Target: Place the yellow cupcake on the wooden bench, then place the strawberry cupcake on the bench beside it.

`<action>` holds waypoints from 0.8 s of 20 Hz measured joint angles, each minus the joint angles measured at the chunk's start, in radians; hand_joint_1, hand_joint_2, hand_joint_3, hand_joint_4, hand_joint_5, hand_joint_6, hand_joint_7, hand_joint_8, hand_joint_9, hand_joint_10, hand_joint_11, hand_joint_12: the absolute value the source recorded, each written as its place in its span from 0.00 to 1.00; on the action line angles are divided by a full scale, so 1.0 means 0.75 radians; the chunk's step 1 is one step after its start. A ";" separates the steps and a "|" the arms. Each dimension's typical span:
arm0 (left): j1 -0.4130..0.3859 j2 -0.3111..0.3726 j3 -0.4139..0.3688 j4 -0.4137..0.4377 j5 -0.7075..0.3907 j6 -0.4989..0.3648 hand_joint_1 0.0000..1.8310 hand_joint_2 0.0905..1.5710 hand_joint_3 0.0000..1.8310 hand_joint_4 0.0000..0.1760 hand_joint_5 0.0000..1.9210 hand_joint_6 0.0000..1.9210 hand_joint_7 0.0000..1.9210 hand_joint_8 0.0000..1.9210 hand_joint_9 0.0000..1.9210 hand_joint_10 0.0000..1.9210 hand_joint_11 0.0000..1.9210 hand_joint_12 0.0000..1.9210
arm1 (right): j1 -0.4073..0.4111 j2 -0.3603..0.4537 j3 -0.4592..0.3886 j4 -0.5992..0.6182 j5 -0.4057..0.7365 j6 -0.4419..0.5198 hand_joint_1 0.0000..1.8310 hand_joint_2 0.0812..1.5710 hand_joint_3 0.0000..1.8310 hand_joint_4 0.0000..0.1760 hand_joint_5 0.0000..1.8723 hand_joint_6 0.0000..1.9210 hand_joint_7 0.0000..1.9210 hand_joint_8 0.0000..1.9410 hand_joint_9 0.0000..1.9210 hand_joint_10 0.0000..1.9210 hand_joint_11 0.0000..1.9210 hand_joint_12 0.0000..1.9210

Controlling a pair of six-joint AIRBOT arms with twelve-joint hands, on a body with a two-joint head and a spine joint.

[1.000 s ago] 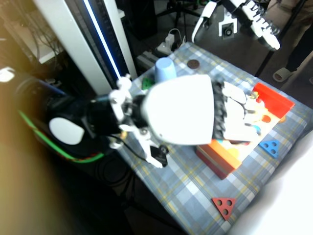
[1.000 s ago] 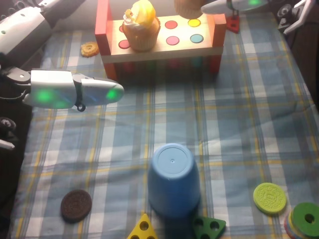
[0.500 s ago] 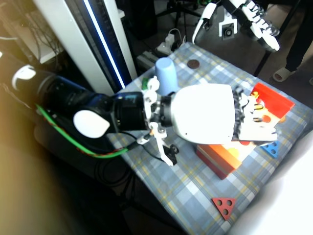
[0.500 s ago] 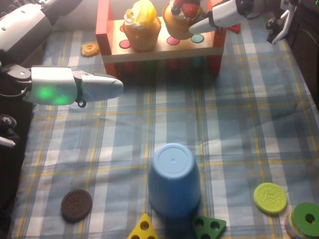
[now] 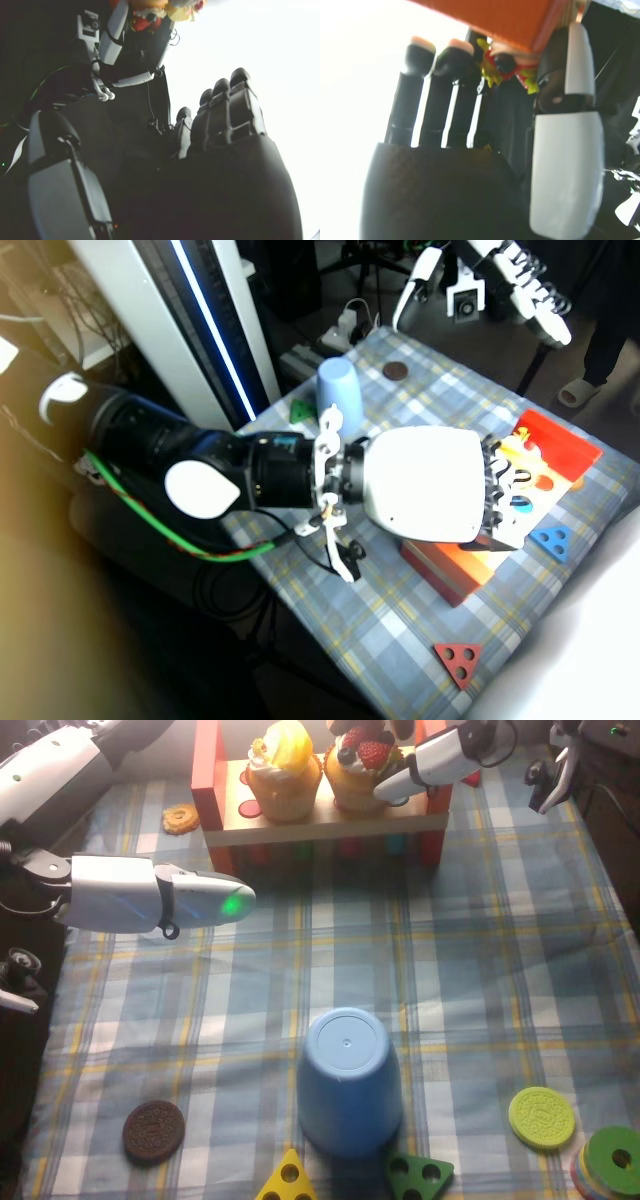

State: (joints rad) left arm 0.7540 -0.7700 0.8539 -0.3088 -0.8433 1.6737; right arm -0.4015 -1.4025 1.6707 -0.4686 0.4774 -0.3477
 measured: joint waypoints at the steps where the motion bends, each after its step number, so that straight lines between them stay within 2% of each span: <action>1: 0.000 0.000 0.000 -0.001 0.001 0.000 0.43 0.47 0.00 1.00 0.00 0.00 0.00 0.00 0.00 0.00 0.00 0.00 | 0.001 0.000 0.001 0.000 -0.005 0.001 0.69 0.65 0.00 0.00 0.58 0.38 0.63 0.36 0.58 0.29 0.35 0.70; 2: 0.000 0.000 0.000 0.000 0.002 -0.001 0.44 0.46 0.00 1.00 0.00 0.00 0.00 0.00 0.00 0.00 0.00 0.00 | 0.001 0.000 0.001 0.000 -0.005 0.001 0.68 0.66 0.00 0.07 0.56 0.42 0.60 0.39 0.54 0.25 0.29 0.70; 3: 0.000 0.000 0.000 0.000 0.001 -0.001 0.44 0.46 0.00 1.00 0.00 0.00 0.00 0.00 0.00 0.00 0.00 0.00 | 0.001 0.000 0.001 0.000 -0.005 0.001 0.68 0.67 0.00 0.04 0.54 0.44 0.58 0.42 0.50 0.22 0.22 0.70; 4: 0.000 0.000 0.000 0.000 0.002 -0.001 0.42 0.46 0.00 1.00 0.00 0.00 0.00 0.00 0.00 0.00 0.00 0.00 | 0.001 0.000 0.001 0.000 -0.005 0.001 0.62 0.60 0.00 0.18 0.43 0.06 0.47 0.07 0.35 0.08 0.01 0.62; 5: 0.000 0.000 0.000 0.000 0.002 -0.002 0.42 0.46 0.00 1.00 0.00 0.00 0.00 0.00 0.00 0.00 0.00 0.00 | 0.001 0.000 0.001 -0.001 -0.006 0.003 0.62 0.60 0.00 0.18 0.43 0.06 0.47 0.07 0.35 0.08 0.01 0.62; 6: 0.000 0.000 0.000 0.000 0.002 -0.003 0.42 0.46 0.00 1.00 0.00 0.00 0.00 0.00 0.00 0.00 0.00 0.00 | 0.001 0.000 0.001 -0.004 -0.010 0.003 0.61 0.60 0.00 0.22 0.40 0.01 0.43 0.02 0.32 0.04 0.00 0.61; 7: 0.000 0.000 0.000 0.000 0.002 -0.005 0.42 0.46 0.00 1.00 0.00 0.00 0.00 0.00 0.00 0.00 0.00 0.00 | 0.001 0.000 0.000 -0.007 -0.015 0.002 0.59 0.59 0.00 0.27 0.36 0.00 0.37 0.00 0.30 0.03 0.00 0.62; 8: 0.000 0.000 0.000 0.000 0.002 -0.006 0.43 0.47 0.00 1.00 0.00 0.00 0.00 0.00 0.00 0.00 0.00 0.00 | 0.001 0.000 -0.005 -0.008 -0.024 -0.002 0.58 0.57 0.00 0.40 0.29 0.00 0.31 0.00 0.27 0.01 0.00 0.62; 9: 0.000 0.000 0.000 -0.001 0.002 -0.006 0.43 0.47 0.00 1.00 0.00 0.00 0.00 0.00 0.00 0.00 0.00 0.00 | 0.000 0.000 -0.007 -0.010 -0.029 -0.002 0.58 0.57 0.00 0.40 0.29 0.00 0.31 0.00 0.27 0.01 0.00 0.62; 11: 0.000 0.000 0.000 0.001 0.001 -0.011 0.43 0.46 0.00 1.00 0.00 0.00 0.00 0.00 0.00 0.00 0.00 0.00 | 0.000 -0.001 -0.019 -0.016 -0.038 -0.002 0.55 0.56 0.00 0.78 0.20 0.00 0.23 0.00 0.22 0.00 0.00 0.60; 12: 0.000 0.000 0.000 0.002 0.001 -0.012 0.44 0.46 0.00 1.00 0.00 0.00 0.00 0.00 0.00 0.00 0.00 0.00 | 0.000 -0.001 -0.025 -0.017 -0.039 -0.004 0.55 0.55 0.00 0.79 0.17 0.00 0.20 0.00 0.20 0.00 0.00 0.58; 13: 0.000 0.000 0.000 0.002 0.001 -0.017 0.45 0.46 0.00 1.00 0.00 0.00 0.00 0.00 0.00 0.00 0.00 0.00 | 0.000 -0.001 -0.032 -0.017 -0.040 -0.005 0.55 0.55 0.00 0.78 0.14 0.00 0.15 0.00 0.15 0.00 0.00 0.49; 14: 0.000 0.000 0.000 0.002 0.000 -0.027 0.46 0.46 0.00 1.00 0.00 0.00 0.00 0.00 0.00 0.00 0.00 0.00 | 0.000 0.006 -0.044 -0.020 -0.034 -0.005 0.55 0.53 0.00 0.88 0.08 0.00 0.08 0.00 0.08 0.00 0.00 0.29; 15: 0.000 0.000 0.000 0.002 -0.001 -0.031 0.46 0.46 0.00 1.00 0.00 0.00 0.00 0.00 0.00 0.00 0.00 0.00 | 0.000 0.011 -0.051 -0.020 -0.034 -0.005 0.52 0.53 0.00 0.98 0.03 0.00 0.05 0.00 0.05 0.00 0.00 0.17; 16: 0.001 0.000 0.000 0.001 -0.003 -0.035 0.45 0.45 0.00 1.00 0.00 0.00 0.00 0.00 0.00 0.00 0.00 0.00 | 0.000 0.023 -0.062 -0.021 -0.024 -0.005 0.53 0.52 0.00 1.00 0.02 0.00 0.03 0.00 0.03 0.00 0.00 0.07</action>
State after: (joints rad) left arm 0.7544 -0.7700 0.8539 -0.3084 -0.8455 1.6478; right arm -0.4015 -1.3849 1.6241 -0.4847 0.4591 -0.3511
